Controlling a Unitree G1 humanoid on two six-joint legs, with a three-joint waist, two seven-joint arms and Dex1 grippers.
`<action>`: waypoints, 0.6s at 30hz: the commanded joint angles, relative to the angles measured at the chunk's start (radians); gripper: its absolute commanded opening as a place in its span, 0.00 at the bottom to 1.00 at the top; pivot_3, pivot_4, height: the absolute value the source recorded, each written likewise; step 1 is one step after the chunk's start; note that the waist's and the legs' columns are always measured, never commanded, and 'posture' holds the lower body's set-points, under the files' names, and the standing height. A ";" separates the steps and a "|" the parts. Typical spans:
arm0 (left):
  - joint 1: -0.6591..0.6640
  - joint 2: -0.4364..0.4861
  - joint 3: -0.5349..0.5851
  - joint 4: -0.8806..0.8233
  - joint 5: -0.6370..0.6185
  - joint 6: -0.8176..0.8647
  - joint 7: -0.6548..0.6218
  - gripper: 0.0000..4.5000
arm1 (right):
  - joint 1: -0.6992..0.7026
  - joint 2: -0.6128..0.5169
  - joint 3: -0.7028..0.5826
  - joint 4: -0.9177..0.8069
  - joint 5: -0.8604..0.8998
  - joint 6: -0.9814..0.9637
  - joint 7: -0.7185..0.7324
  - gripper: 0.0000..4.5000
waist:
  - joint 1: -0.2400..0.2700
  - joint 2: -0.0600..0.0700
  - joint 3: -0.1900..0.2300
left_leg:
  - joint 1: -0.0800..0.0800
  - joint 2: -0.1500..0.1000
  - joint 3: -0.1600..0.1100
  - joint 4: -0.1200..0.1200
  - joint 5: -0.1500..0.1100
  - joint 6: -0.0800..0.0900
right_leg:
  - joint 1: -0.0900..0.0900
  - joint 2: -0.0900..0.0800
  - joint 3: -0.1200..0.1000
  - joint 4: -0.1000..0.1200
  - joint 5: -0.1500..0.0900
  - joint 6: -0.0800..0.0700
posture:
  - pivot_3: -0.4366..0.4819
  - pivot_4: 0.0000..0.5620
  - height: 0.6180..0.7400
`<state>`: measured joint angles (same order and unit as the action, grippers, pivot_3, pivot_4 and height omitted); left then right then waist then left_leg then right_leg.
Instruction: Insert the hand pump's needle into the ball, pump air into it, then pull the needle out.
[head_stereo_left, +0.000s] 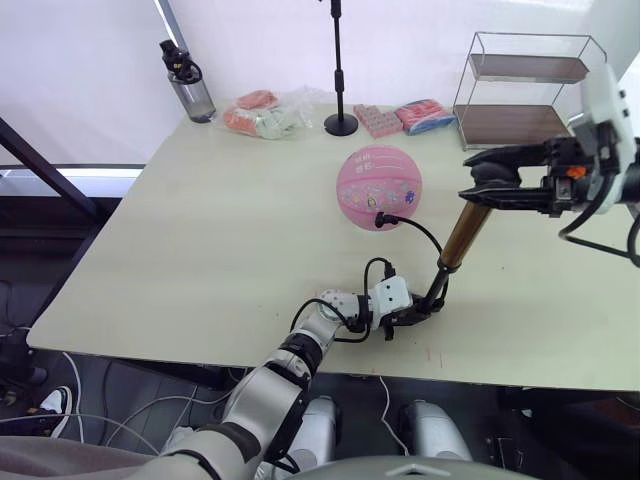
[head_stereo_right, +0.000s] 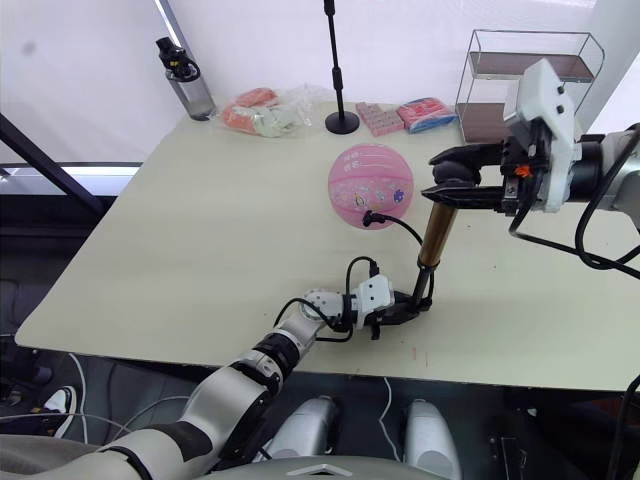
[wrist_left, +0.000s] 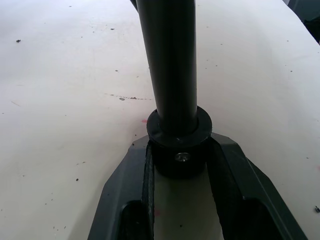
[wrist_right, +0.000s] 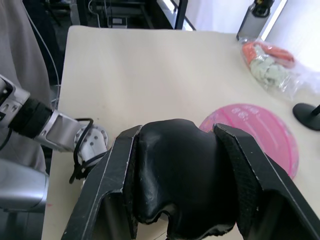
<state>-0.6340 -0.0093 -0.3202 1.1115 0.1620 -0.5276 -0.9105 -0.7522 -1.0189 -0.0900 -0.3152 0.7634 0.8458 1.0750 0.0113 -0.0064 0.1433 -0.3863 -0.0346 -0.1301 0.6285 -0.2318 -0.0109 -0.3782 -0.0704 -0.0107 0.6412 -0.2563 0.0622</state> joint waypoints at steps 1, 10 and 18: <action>0.065 0.020 -0.052 0.098 0.069 0.039 -0.011 0.24 | -0.035 -0.013 -0.072 -0.015 0.008 -0.016 -0.026 0.40 | 0.000 0.000 0.000 | 0.000 0.000 0.000 0.000 0.000 0.000 | 0.000 0.000 0.000 0.000 0.000 0.000 | 0.48 0.27 0.93; 0.065 0.022 -0.055 0.099 0.072 0.038 -0.008 0.24 | 0.180 0.040 0.032 -0.098 -0.099 -0.114 -0.049 0.40 | -0.002 -0.001 -0.002 | 0.002 0.000 0.001 0.000 0.000 0.000 | 0.001 0.000 0.000 0.000 0.000 0.000 | 0.48 0.27 0.93; 0.067 0.025 -0.053 0.098 0.075 0.038 -0.003 0.24 | 0.345 0.124 0.136 -0.060 -0.250 -0.267 -0.092 0.40 | -0.005 -0.002 -0.004 | 0.004 0.001 0.001 0.000 0.000 0.000 | 0.003 0.001 0.000 0.001 0.000 0.000 | 0.48 0.27 0.93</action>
<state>-0.6324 -0.0042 -0.3237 1.1152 0.1734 -0.5273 -0.8999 -0.4442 -0.9081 -0.0045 -0.3998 0.5756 0.5905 1.0084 0.0063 -0.0081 0.1389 -0.3822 -0.0338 -0.1292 0.6282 -0.2318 -0.0109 -0.3753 -0.0696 -0.0104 0.6417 -0.2563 0.0623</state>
